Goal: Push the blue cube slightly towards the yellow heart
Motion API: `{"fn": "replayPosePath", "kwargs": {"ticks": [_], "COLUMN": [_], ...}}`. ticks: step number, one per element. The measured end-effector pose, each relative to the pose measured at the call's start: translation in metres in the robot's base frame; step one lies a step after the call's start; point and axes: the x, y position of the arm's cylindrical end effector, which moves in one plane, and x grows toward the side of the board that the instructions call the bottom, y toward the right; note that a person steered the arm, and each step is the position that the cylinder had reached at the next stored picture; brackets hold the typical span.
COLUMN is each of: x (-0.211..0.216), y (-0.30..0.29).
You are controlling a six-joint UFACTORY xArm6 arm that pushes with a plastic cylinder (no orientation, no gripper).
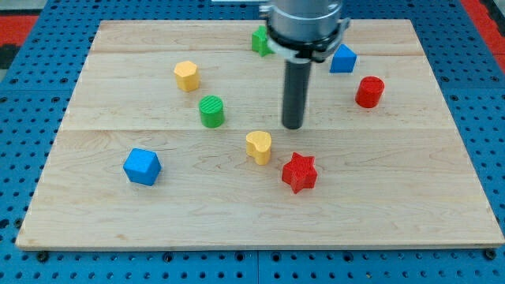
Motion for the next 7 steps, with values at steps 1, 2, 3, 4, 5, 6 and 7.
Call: {"fn": "replayPosePath", "kwargs": {"ticks": [1,2,3,4,5,6,7], "x": [0.043,0.157,0.172,0.139,0.109,0.097,0.093], "y": [0.071,0.043,-0.101,-0.248,-0.343,-0.293,-0.239]}}
